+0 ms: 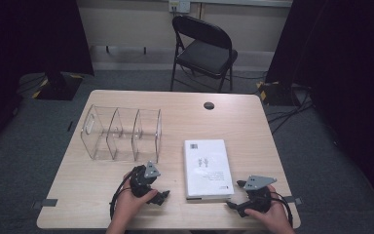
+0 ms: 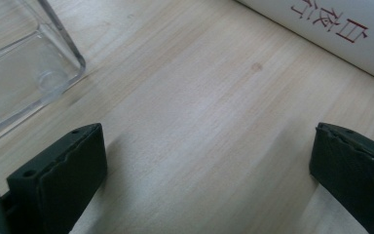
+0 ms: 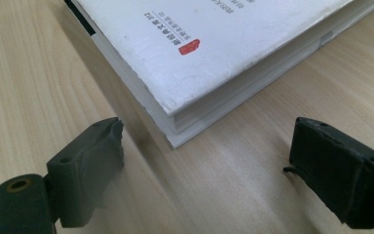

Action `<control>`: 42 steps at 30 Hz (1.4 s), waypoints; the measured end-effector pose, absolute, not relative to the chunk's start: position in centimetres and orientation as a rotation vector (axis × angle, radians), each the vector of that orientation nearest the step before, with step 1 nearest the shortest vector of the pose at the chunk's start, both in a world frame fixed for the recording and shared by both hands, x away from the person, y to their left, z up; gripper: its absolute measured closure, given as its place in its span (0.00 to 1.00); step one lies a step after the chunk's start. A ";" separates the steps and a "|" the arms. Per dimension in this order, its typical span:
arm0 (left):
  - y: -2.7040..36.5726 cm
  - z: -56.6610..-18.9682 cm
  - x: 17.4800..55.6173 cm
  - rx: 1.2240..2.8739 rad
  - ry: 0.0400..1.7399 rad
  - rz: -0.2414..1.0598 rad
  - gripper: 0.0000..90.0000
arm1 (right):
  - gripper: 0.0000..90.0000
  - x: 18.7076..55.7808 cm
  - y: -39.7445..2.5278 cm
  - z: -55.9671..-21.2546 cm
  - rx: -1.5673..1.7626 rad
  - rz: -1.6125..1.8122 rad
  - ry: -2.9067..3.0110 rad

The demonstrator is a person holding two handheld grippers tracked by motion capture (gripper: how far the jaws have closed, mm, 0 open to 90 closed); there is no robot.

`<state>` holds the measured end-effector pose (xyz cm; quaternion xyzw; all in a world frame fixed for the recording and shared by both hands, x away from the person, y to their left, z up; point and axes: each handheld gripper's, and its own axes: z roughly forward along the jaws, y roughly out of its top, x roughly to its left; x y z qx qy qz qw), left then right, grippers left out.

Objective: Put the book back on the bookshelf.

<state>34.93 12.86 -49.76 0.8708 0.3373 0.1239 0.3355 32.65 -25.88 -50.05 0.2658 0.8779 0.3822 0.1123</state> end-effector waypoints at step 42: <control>5.4 -48.2 32.4 2.350 0.670 0.098 0.21 | 0.46 33.2 -23.7 -49.0 0.751 1.068 2.607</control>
